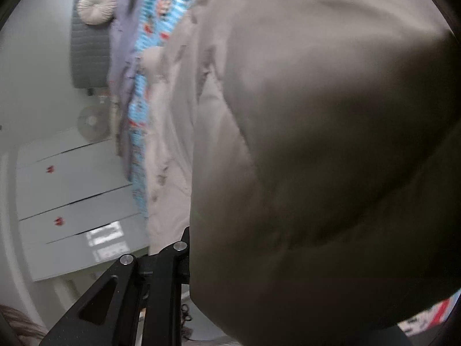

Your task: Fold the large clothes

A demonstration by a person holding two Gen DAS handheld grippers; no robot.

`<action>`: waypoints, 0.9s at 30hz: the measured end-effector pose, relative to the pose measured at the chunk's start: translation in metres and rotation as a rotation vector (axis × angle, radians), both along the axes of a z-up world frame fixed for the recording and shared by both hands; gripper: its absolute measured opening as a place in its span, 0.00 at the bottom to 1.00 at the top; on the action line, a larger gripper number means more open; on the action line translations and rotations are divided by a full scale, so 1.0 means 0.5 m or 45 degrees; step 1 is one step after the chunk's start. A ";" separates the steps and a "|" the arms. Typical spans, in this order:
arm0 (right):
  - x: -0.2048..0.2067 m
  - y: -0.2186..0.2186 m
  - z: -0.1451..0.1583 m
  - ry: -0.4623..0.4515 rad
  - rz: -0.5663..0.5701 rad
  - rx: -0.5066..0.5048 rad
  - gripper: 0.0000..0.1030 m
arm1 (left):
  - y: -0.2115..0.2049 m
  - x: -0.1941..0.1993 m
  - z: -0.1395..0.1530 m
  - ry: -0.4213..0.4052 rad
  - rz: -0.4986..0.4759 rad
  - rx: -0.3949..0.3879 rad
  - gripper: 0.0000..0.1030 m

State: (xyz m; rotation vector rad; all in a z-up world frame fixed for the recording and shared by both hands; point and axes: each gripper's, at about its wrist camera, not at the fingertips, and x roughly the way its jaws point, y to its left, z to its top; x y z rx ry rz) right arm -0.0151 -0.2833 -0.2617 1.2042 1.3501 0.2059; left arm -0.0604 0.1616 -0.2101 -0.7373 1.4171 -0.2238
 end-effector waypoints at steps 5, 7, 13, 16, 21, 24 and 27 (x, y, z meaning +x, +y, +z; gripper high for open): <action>-0.001 -0.014 -0.009 0.180 0.061 -0.098 0.54 | 0.021 -0.023 0.025 0.053 -0.081 0.171 0.49; 0.005 -0.030 0.029 0.143 0.137 -0.182 0.54 | 0.044 -0.035 0.057 0.033 -0.128 0.221 0.49; -0.027 -0.139 0.143 0.099 -0.011 -0.642 0.46 | 0.128 -0.028 0.156 -0.039 -0.086 0.426 0.49; -0.018 -0.174 0.187 0.048 -0.133 -0.745 0.31 | 0.165 0.010 0.204 -0.150 -0.023 0.428 0.49; 0.057 -0.134 0.172 -0.115 0.119 -0.858 0.31 | 0.041 0.132 0.181 -0.272 -0.210 0.470 0.49; 0.122 -0.076 0.151 -0.175 0.230 -0.906 0.31 | -0.032 0.195 0.128 -0.307 -0.292 0.548 0.49; 0.169 -0.016 0.147 -0.208 0.305 -0.956 0.31 | -0.063 0.255 0.070 -0.291 -0.235 0.631 0.49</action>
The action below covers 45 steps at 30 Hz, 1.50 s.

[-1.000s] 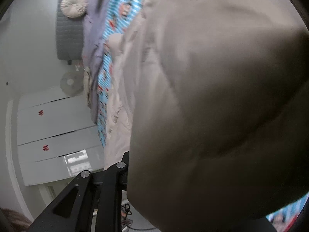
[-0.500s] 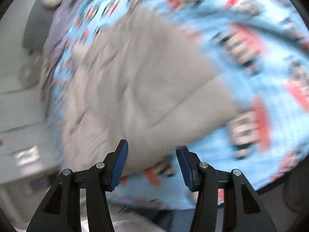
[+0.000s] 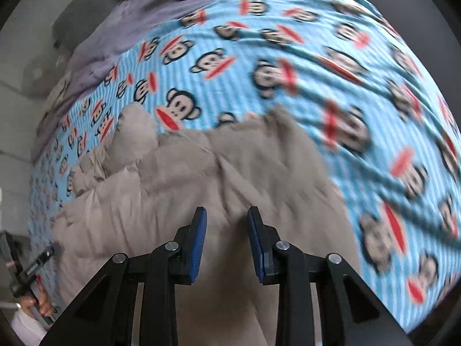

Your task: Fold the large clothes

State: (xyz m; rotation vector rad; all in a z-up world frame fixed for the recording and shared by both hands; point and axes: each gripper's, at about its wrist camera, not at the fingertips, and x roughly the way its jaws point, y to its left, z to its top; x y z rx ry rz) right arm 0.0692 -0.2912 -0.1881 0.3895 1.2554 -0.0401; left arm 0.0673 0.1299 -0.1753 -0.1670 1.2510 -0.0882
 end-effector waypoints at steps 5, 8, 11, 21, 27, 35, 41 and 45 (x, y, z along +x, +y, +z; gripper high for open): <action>0.083 0.028 -0.081 0.059 0.028 -0.085 0.31 | -0.016 0.066 -0.076 0.024 0.045 0.079 0.49; 0.122 0.028 -0.117 0.060 0.025 -0.108 0.28 | -0.025 0.088 -0.101 0.021 0.017 0.102 0.49; 0.148 0.034 -0.141 0.060 0.037 -0.133 0.28 | -0.026 0.098 -0.115 0.021 0.009 0.099 0.49; 0.167 0.045 -0.154 0.070 0.061 -0.189 0.28 | 0.013 0.082 -0.044 -0.047 0.096 0.105 0.49; 0.168 0.052 -0.157 0.059 0.072 -0.214 0.28 | 0.090 0.095 -0.108 0.078 0.245 0.093 0.49; 0.163 0.052 -0.115 0.109 0.069 -0.250 0.31 | 0.068 0.094 -0.062 0.106 0.224 0.196 0.54; 0.088 0.049 -0.037 0.072 0.012 -0.161 0.47 | 0.042 0.018 0.010 0.109 0.122 0.189 0.54; 0.024 0.073 0.003 0.068 0.008 -0.120 0.49 | 0.022 -0.027 0.042 0.120 0.073 0.190 0.54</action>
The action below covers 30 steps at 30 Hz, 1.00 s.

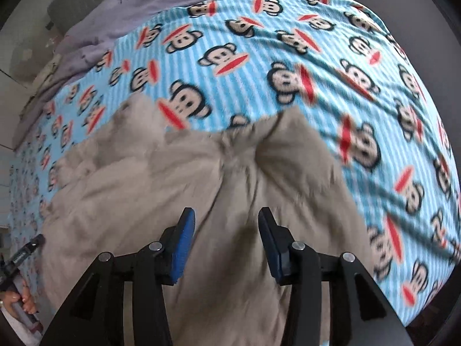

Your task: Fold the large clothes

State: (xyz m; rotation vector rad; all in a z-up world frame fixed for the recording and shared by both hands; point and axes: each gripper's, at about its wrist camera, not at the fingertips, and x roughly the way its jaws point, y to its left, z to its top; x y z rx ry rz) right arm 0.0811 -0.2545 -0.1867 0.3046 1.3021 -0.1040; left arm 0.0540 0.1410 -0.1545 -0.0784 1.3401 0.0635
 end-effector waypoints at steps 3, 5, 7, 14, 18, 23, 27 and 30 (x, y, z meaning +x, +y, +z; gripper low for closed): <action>-0.045 0.027 0.012 0.031 0.015 0.036 0.51 | -0.018 -0.041 0.018 0.004 -0.028 -0.006 0.54; -0.074 0.052 0.017 0.041 0.036 0.053 0.51 | -0.023 -0.059 0.021 0.018 -0.038 -0.025 0.54; -0.096 0.065 0.021 0.049 0.037 0.069 0.51 | -0.030 -0.077 0.022 0.038 -0.045 -0.044 0.54; -0.134 0.116 0.021 0.079 0.051 0.118 0.52 | -0.036 -0.120 0.030 0.031 -0.062 -0.049 0.90; -0.144 0.146 0.025 0.077 0.077 0.120 0.57 | -0.026 -0.127 0.030 0.042 -0.066 -0.070 0.90; -0.156 0.181 0.025 0.083 0.083 0.120 0.62 | -0.016 -0.130 0.028 0.040 -0.086 -0.098 0.90; -0.181 0.201 0.027 0.072 0.055 0.114 0.70 | -0.018 -0.129 0.017 0.050 -0.145 -0.106 0.90; -0.209 0.212 0.023 0.070 0.011 0.137 0.73 | -0.025 -0.129 0.009 0.067 -0.207 -0.100 0.90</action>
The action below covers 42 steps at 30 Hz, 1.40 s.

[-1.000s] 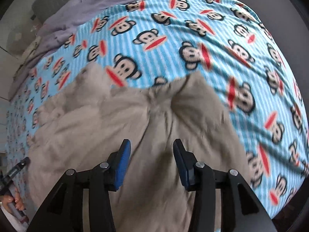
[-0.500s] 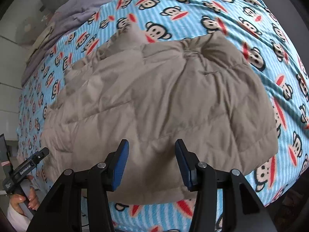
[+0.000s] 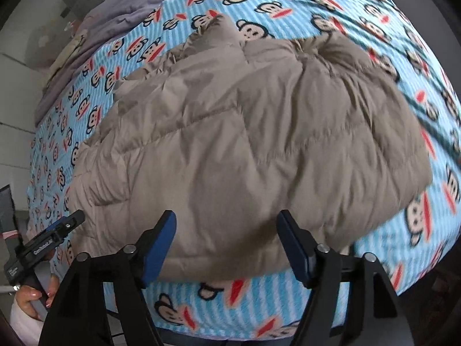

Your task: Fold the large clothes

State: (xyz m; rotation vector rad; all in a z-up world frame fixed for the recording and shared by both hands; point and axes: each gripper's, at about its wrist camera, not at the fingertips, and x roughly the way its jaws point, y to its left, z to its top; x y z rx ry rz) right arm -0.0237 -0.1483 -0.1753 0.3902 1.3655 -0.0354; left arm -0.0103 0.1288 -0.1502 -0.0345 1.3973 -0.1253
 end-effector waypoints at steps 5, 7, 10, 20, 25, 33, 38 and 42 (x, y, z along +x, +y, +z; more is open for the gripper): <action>-0.042 0.018 -0.010 0.008 -0.060 0.066 0.84 | -0.001 -0.006 0.004 0.000 -0.051 0.017 0.90; -0.045 0.025 -0.011 0.016 -0.067 0.093 0.84 | 0.004 -0.008 0.011 -0.010 -0.043 0.007 0.90; -0.041 0.043 -0.004 -0.007 -0.036 0.099 0.85 | 0.010 -0.011 0.018 -0.023 -0.032 0.004 0.90; -0.055 0.088 -0.032 0.075 0.056 0.177 0.85 | 0.034 -0.064 0.029 -0.082 0.054 0.015 0.90; -0.087 0.090 -0.039 0.072 0.043 0.235 0.85 | 0.066 -0.115 0.015 -0.049 0.098 -0.027 0.90; -0.127 0.091 -0.128 0.119 -0.105 0.533 0.85 | 0.132 -0.174 -0.026 0.049 0.252 -0.305 0.90; -0.131 0.125 -0.184 0.126 -0.189 0.745 0.85 | 0.168 -0.186 -0.057 0.095 0.334 -0.401 0.90; -0.118 0.150 -0.206 0.113 -0.214 0.812 0.85 | 0.197 -0.176 -0.058 0.063 0.374 -0.468 0.90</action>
